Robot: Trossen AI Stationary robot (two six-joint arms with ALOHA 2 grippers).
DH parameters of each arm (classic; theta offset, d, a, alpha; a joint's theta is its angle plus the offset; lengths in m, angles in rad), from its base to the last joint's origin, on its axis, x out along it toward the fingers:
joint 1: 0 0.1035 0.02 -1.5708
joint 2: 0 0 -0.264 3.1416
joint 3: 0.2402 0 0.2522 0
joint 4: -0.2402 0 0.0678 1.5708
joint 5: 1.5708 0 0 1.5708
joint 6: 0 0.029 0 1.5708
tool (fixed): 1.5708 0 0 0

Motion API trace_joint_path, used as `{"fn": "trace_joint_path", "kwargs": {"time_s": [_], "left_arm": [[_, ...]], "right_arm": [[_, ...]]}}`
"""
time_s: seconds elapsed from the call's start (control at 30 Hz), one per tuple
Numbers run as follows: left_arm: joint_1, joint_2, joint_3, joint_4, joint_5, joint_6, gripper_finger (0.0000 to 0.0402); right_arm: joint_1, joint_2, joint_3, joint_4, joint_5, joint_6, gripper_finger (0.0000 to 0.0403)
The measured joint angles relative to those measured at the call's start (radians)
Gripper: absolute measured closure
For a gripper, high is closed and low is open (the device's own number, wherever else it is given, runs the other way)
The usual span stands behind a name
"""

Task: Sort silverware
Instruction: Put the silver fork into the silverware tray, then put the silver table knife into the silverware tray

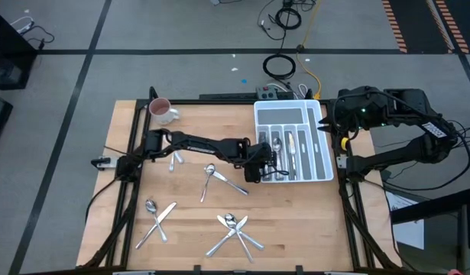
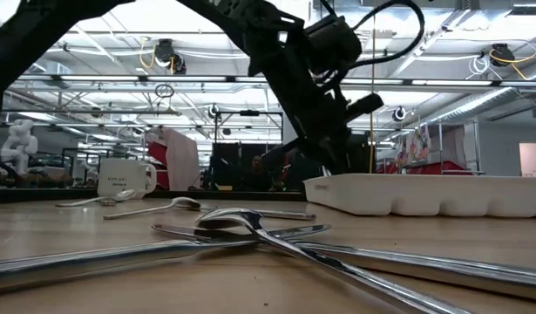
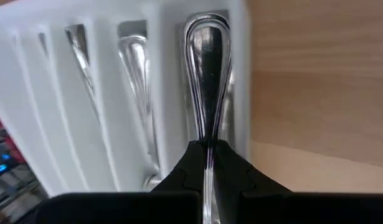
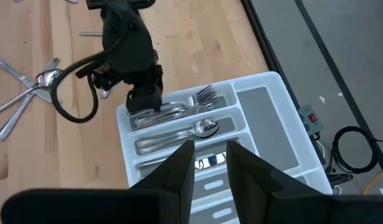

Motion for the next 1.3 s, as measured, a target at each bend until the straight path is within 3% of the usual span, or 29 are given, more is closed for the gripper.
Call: {"fn": "trace_joint_path", "kwargs": {"time_s": [0.3,0.63,0.83,1.13,1.2,1.3], "left_arm": [[-0.001,0.030,0.000,0.069,0.017,-0.032,0.0387],[-0.001,0.029,0.000,0.069,0.037,-0.060,0.0358],[-0.001,0.029,0.000,0.080,0.038,-0.213,0.0333],[-0.003,0.027,0.000,0.086,-0.008,-0.213,0.0290],[-0.007,0.027,0.000,0.091,-0.045,-0.214,0.0287],[-0.021,0.019,-0.002,0.108,-0.217,-0.221,0.0286]], "right_arm": [[0.000,0.000,0.000,0.000,-0.002,-0.018,0.0319],[0.000,0.000,0.000,0.000,-0.003,-0.019,0.0319],[0.000,0.000,0.000,0.000,-0.004,-0.018,0.0319],[0.000,0.000,0.000,0.000,-0.004,-0.022,0.0318],[0.000,0.000,0.000,0.000,-0.004,-0.021,0.0318],[0.000,0.000,0.000,0.000,-0.004,-0.022,0.0318]]}}
